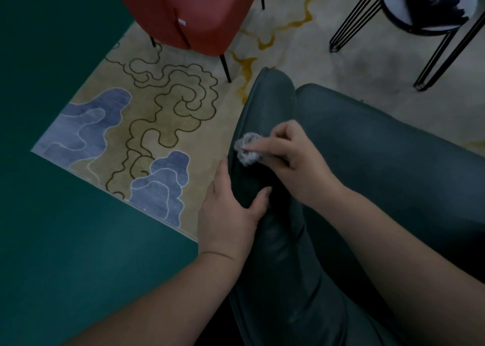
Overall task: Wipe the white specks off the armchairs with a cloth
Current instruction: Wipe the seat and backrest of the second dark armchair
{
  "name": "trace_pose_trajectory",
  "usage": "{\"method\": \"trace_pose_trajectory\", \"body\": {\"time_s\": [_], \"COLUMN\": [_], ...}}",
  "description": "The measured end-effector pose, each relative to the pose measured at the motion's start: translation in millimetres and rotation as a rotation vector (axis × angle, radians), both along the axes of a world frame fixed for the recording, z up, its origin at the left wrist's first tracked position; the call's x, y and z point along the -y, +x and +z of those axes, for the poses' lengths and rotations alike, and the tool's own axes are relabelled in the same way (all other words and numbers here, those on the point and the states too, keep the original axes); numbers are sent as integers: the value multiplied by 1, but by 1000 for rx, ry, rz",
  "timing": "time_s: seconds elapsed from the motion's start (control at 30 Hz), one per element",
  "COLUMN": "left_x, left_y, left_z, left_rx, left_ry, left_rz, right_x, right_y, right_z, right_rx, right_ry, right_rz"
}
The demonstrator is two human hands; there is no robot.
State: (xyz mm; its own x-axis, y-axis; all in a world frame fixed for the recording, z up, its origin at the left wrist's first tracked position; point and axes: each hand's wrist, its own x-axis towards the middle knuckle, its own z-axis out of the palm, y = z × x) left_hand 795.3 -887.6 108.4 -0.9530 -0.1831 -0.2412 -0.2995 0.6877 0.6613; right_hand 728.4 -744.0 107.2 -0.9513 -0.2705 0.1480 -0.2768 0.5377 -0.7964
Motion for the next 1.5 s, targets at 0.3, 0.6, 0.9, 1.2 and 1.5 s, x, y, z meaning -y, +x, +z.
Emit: {"method": "trace_pose_trajectory", "body": {"time_s": [0.3, 0.6, 0.9, 1.2, 1.5], "left_x": [0, 0, 0, -3, -3], "left_y": [0, 1, 1, -4, -53], "left_z": [3, 3, 3, 6, 8], "left_rx": [10, -6, -1, 24, 74], "left_ry": [19, 27, -9, -18, -119], "left_rz": [10, 15, -6, -39, -90], "right_x": [4, -16, -12, -7, -5], "right_y": [-16, 1, -5, 9, -2], "right_z": [3, -12, -2, -18, -24], "right_rx": [93, 229, -14, 204, 162], "right_ry": [-33, -200, 45, -294, -310], "right_rz": [-76, -324, 30, -392, -400]}}
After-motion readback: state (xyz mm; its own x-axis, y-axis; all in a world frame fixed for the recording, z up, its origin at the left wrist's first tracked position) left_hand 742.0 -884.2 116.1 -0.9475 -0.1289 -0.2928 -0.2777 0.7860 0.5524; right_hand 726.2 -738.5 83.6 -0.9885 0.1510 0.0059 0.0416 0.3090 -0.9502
